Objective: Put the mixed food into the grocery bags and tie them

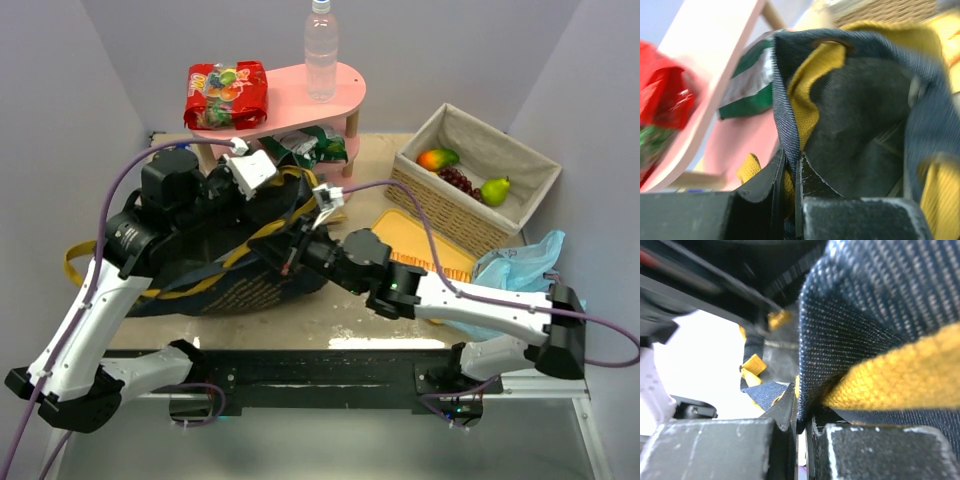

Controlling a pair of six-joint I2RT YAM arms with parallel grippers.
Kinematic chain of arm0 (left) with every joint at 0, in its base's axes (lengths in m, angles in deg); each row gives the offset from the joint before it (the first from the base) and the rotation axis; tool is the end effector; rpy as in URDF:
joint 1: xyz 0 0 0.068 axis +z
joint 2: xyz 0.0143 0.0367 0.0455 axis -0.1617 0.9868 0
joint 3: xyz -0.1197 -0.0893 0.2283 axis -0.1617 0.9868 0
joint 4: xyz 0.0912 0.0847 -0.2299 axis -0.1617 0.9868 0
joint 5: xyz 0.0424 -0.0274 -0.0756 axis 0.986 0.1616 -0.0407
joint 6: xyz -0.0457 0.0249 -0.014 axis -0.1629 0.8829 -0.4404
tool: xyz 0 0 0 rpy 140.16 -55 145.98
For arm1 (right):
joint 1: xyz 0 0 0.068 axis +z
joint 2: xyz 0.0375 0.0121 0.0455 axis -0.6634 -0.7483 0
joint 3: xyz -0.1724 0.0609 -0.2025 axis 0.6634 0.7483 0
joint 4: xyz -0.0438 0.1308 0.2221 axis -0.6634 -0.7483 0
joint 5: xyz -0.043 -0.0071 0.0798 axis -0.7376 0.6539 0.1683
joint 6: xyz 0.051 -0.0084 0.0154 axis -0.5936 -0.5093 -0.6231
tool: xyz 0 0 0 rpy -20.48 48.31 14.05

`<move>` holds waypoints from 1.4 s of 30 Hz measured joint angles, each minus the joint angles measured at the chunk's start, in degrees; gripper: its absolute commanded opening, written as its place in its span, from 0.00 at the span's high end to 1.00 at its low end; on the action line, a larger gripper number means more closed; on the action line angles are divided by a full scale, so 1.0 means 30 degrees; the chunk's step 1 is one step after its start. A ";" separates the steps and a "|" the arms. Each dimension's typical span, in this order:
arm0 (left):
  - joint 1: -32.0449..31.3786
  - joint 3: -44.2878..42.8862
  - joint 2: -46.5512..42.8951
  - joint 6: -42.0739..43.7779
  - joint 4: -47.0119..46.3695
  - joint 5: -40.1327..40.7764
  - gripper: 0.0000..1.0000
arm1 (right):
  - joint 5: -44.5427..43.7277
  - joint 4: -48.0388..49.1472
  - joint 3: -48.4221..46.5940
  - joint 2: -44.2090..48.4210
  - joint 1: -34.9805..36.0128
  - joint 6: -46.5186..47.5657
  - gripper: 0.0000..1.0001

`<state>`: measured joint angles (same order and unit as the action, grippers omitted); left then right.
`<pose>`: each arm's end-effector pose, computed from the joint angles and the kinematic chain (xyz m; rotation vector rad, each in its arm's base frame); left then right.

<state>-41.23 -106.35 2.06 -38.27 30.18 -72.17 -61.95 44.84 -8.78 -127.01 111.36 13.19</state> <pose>0.1643 -0.1083 0.4695 0.9871 1.6133 -0.2201 0.1171 0.2986 0.3841 -0.1455 1.6392 1.4895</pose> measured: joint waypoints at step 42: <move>0.8182 -0.4881 0.5501 -0.7599 -0.7803 0.3104 0.00 | -0.8444 -0.7009 0.5931 0.8058 -0.0015 0.1705 1.00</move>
<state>-16.68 -121.00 18.56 -61.07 6.77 -62.86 -87.28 23.81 9.01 -102.84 111.31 18.31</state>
